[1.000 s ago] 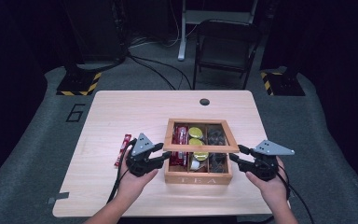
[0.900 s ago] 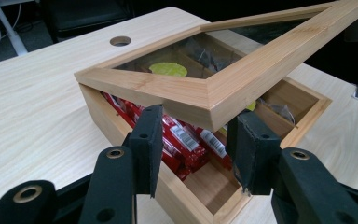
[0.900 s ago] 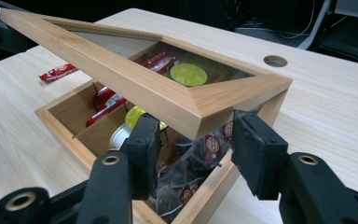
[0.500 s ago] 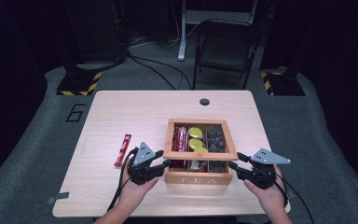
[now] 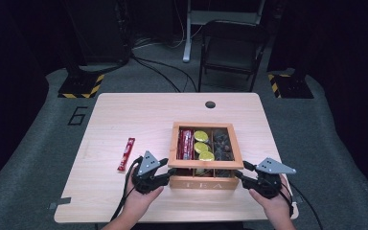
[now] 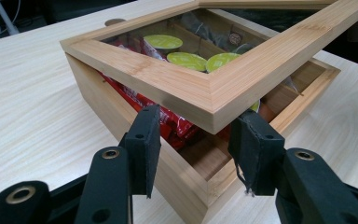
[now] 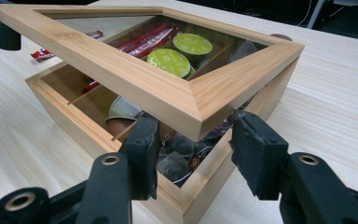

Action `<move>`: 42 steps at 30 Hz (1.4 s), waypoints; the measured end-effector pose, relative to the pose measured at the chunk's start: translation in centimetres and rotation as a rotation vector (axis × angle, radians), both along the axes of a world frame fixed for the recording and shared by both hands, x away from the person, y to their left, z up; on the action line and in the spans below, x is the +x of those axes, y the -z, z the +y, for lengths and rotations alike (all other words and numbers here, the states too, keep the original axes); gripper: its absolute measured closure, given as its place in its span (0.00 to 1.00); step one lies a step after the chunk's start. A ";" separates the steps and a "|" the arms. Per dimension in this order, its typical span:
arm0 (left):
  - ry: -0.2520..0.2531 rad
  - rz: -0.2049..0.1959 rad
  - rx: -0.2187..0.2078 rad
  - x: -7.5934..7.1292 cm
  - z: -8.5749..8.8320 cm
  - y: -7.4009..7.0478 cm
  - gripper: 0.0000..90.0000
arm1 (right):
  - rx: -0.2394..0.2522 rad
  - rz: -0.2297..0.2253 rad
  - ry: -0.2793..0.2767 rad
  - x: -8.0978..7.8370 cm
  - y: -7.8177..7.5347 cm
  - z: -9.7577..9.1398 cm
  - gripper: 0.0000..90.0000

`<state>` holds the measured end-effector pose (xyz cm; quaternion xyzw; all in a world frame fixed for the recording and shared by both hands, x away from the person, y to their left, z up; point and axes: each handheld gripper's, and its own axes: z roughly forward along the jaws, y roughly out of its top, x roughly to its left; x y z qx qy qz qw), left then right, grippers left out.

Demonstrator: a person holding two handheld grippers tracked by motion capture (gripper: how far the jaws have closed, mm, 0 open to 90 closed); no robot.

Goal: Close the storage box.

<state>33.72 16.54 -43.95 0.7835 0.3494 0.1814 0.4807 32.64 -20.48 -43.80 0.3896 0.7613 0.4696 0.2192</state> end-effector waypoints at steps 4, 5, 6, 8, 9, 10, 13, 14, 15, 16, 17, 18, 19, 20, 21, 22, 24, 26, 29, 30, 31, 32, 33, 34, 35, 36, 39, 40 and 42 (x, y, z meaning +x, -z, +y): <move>0.000 -0.009 0.006 0.0 0.0 0.4 0.59 | -0.004 0.003 0.001 -0.1 0.3 0.0 0.58; -0.001 -0.002 0.002 -0.1 0.0 0.5 0.59 | 0.000 0.006 0.003 -0.1 0.4 0.0 0.58; 0.000 -0.002 0.006 -0.1 0.0 0.5 0.59 | -0.002 0.008 0.001 -0.1 0.5 0.0 0.58; 0.001 0.000 0.007 -0.2 0.0 0.7 0.59 | -0.003 0.016 -0.002 -0.2 0.7 0.0 0.58; 0.003 0.003 0.008 -0.2 0.0 0.8 0.59 | 0.000 0.024 0.003 -0.2 0.8 0.0 0.58; 0.003 0.002 0.009 -0.2 0.0 1.0 0.59 | 0.000 0.023 -0.001 -0.2 0.9 0.0 0.57; 0.008 -0.003 0.020 -0.3 0.0 1.2 0.59 | -0.001 0.035 -0.001 -0.2 1.2 0.1 0.57; 0.011 -0.003 0.025 -0.3 0.0 1.3 0.59 | -0.002 0.037 -0.006 -0.2 1.3 0.2 0.57; 0.011 -0.004 0.026 -0.3 0.0 1.4 0.59 | -0.007 0.044 -0.003 -0.2 1.3 0.2 0.57; 0.008 -0.008 0.030 -0.3 0.0 1.5 0.59 | -0.008 0.040 -0.012 -0.2 1.5 0.2 0.56; 0.014 0.004 0.028 -0.3 0.0 1.6 0.59 | -0.003 0.048 -0.009 -0.2 1.5 0.3 0.56; 0.016 0.003 0.032 -0.3 0.0 1.7 0.59 | -0.015 0.048 -0.009 -0.2 1.6 0.3 0.55; 0.016 0.006 0.033 -0.4 0.0 1.8 0.59 | -0.017 0.049 -0.011 -0.2 1.7 0.4 0.55; 0.016 0.008 0.037 -0.4 0.0 1.9 0.59 | -0.026 0.049 -0.011 -0.2 1.8 0.4 0.55; 0.017 0.005 0.041 -0.4 0.0 2.0 0.59 | -0.032 0.055 -0.011 -0.2 1.8 0.5 0.54; 0.018 0.009 0.038 -0.4 0.0 2.1 0.59 | -0.034 0.056 -0.011 -0.2 1.9 0.5 0.54; 0.022 0.016 0.040 -0.5 -0.1 2.2 0.59 | -0.036 0.062 -0.016 -0.2 2.0 0.5 0.54; 0.025 0.018 0.038 -0.5 -0.1 2.3 0.59 | -0.033 0.078 -0.021 -0.2 2.1 0.5 0.54; 0.029 0.025 0.043 -0.5 -0.2 2.4 0.58 | -0.042 0.080 -0.028 -0.1 2.2 0.4 0.54; 0.028 0.023 0.043 -0.5 -0.2 2.4 0.58 | -0.045 0.082 -0.032 -0.1 2.2 0.4 0.54; 0.028 0.027 0.041 -0.5 -0.2 2.5 0.58 | -0.041 0.090 -0.030 -0.1 2.3 0.4 0.54; 0.025 0.030 0.038 -0.5 -0.3 2.5 0.57 | -0.036 0.095 -0.029 -0.2 2.3 0.5 0.54; 0.027 0.033 0.041 -0.5 -0.3 2.6 0.57 | -0.041 0.091 -0.031 -0.1 2.4 0.5 0.54; 0.029 0.034 0.046 -0.5 -0.2 2.6 0.57 | -0.044 0.093 -0.034 -0.1 2.4 0.5 0.53; 0.028 0.042 0.035 -0.6 -0.3 2.7 0.57 | -0.044 0.094 -0.026 -0.1 2.4 0.5 0.53; 0.025 0.041 0.038 -0.5 -0.3 2.8 0.57 | -0.047 0.104 -0.031 -0.1 2.4 0.5 0.53; 0.025 0.046 0.038 -0.6 -0.4 2.9 0.56 | -0.056 0.103 -0.037 -0.1 2.6 0.5 0.53; 0.026 0.044 0.041 -0.6 -0.4 2.9 0.56 | -0.055 0.110 -0.031 -0.1 2.6 0.6 0.53; 0.024 0.045 0.040 -0.6 -0.4 3.0 0.55 | -0.060 0.110 -0.035 -0.1 2.6 0.6 0.53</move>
